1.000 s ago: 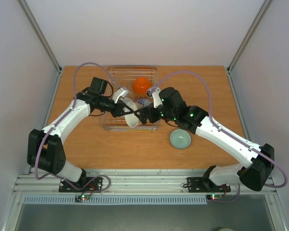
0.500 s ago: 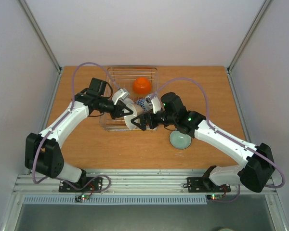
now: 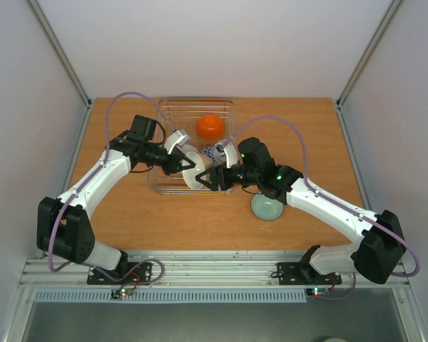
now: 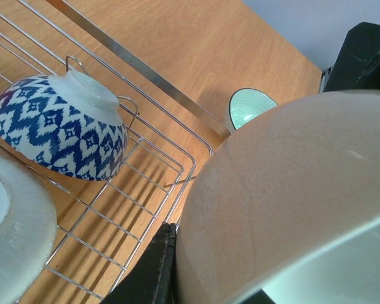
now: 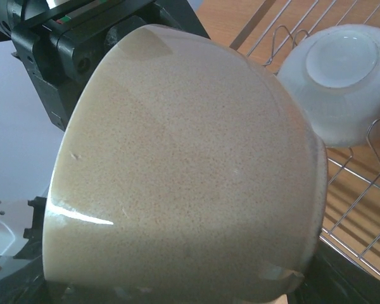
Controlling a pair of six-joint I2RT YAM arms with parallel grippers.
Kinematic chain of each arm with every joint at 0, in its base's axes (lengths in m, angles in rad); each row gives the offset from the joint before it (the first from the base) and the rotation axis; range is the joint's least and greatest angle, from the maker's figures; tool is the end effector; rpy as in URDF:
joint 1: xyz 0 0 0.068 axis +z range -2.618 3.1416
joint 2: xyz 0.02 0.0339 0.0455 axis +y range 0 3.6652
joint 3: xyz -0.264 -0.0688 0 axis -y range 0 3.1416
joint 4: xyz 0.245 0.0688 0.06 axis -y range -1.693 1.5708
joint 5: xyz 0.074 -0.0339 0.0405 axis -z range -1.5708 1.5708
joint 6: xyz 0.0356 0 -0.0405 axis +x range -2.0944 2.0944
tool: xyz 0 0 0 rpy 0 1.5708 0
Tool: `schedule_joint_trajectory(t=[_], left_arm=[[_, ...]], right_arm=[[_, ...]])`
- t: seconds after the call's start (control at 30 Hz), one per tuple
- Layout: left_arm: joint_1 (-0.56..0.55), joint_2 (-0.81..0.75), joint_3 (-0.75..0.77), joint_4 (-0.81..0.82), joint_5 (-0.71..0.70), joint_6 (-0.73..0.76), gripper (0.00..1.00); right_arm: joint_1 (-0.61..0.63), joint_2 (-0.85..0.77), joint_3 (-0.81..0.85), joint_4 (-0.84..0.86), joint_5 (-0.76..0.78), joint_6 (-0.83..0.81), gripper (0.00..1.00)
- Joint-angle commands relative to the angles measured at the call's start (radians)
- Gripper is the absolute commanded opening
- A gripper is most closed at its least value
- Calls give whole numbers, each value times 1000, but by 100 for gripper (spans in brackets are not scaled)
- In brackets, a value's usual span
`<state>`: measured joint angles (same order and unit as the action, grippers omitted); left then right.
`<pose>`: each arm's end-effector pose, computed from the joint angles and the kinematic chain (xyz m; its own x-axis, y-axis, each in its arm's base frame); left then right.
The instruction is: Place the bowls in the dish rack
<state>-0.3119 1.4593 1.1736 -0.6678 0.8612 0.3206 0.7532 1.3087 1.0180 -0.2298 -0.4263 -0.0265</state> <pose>0.2762 -0.1174 0.2851 -0.5418 0.3904 -0.7443 0.8310 0.3818 -0.4047 0.2057 0.2131 0.3028 -0.3392 -0.3511 -0.8727 -0.8938 0.4097 0.1826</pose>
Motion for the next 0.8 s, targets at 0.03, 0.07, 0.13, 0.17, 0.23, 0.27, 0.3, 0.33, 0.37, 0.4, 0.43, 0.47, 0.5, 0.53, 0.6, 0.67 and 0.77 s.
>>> schedule_joint_trajectory(t=[0.03, 0.07, 0.13, 0.17, 0.23, 0.27, 0.3, 0.33, 0.37, 0.4, 0.43, 0.47, 0.5, 0.53, 0.6, 0.67, 0.77], left_arm=[[-6, -22, 15, 56, 131, -16, 27], [-6, -24, 15, 58, 115, -19, 44], [-6, -38, 1, 103, 61, -46, 59], [-6, -48, -8, 130, 25, -62, 61], [-7, -53, -13, 159, -45, -100, 63], [-7, -52, -15, 172, -82, -111, 63], [-7, -52, -18, 184, -116, -125, 63], [-7, -52, -21, 194, -150, -134, 63], [-6, -52, -25, 203, -185, -145, 63], [-6, -52, -25, 211, -217, -151, 63], [-7, -52, -25, 218, -251, -157, 63], [-7, -53, -27, 225, -283, -164, 63], [-7, -54, -27, 231, -316, -169, 63], [-6, -53, -29, 240, -360, -174, 63], [-6, -52, -31, 251, -415, -186, 63], [-6, -51, -32, 262, -451, -192, 63], [-7, -52, -36, 269, -479, -199, 63]], right_arm=[[-8, -8, -1, -9, 68, -32, 1], [-7, -5, 18, -34, 95, -49, 1], [-7, 26, 89, -121, 181, -94, 1], [-6, 49, 141, -171, 223, -112, 1], [-7, 109, 235, -246, 295, -152, 1], [-8, 139, 281, -274, 326, -168, 1], [-8, 174, 324, -301, 358, -185, 1], [-8, 209, 370, -322, 384, -198, 1], [-7, 243, 409, -337, 414, -212, 1], [-7, 277, 443, -347, 453, -224, 1], [-7, 306, 478, -358, 483, -236, 1], [-6, 342, 512, -373, 512, -247, 1], [-7, 378, 566, -390, 543, -258, 1], [-7, 412, 605, -404, 570, -271, 1], [-4, 475, 669, -418, 628, -297, 1], [-2, 533, 714, -411, 693, -320, 1], [0, 603, 739, -352, 779, -344, 1]])
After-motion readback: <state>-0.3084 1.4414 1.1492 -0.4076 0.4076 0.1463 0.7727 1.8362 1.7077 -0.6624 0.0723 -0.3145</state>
